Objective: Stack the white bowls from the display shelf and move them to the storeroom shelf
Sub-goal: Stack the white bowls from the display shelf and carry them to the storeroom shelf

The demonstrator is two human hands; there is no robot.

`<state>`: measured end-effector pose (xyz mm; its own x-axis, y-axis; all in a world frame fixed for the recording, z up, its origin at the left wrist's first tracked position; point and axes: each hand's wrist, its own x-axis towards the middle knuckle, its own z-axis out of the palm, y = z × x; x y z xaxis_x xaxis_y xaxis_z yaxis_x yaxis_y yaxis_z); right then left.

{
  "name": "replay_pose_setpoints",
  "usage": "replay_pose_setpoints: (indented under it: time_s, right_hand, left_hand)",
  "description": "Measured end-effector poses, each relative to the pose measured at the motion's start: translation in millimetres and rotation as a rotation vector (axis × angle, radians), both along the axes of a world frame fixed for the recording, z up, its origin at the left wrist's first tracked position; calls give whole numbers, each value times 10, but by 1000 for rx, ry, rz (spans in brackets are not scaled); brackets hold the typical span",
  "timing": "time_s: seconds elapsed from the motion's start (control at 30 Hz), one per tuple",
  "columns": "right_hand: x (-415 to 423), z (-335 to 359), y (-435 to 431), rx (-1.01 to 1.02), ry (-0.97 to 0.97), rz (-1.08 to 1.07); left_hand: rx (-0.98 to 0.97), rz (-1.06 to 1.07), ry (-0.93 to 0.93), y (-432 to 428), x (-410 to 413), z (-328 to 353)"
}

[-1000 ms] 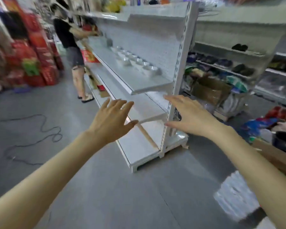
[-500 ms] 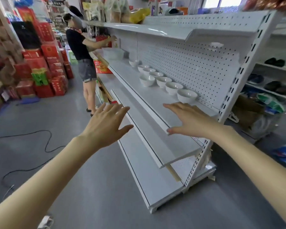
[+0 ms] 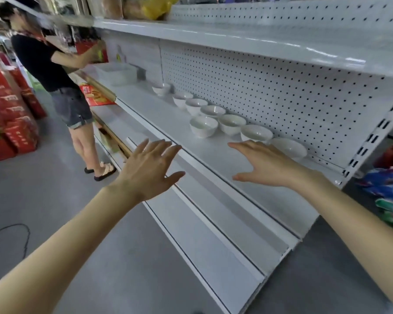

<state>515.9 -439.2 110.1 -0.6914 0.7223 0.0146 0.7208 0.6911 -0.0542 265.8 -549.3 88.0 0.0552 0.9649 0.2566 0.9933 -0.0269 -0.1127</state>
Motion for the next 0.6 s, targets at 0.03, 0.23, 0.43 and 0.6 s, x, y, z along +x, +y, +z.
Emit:
replay_pose_setpoints:
  time_s: [0.03,0.23,0.43,0.6]
  right_hand:
    - [-82,-11,147,2,-2,-21]
    - [-703,-393,1133,-96,124,-68]
    - [-1135,-690,2140,-165,152,-196]
    - [-1445,-794,2548,-257,240,-328]
  left_hand:
    - [2,-13,-4,151,-107,-24]
    - [-29,-41,-20,1210,-901,-250]
    - [-111,-138,28,2303,-1579,-251]
    - [-212,-289,-44,3147,-1855,-461]
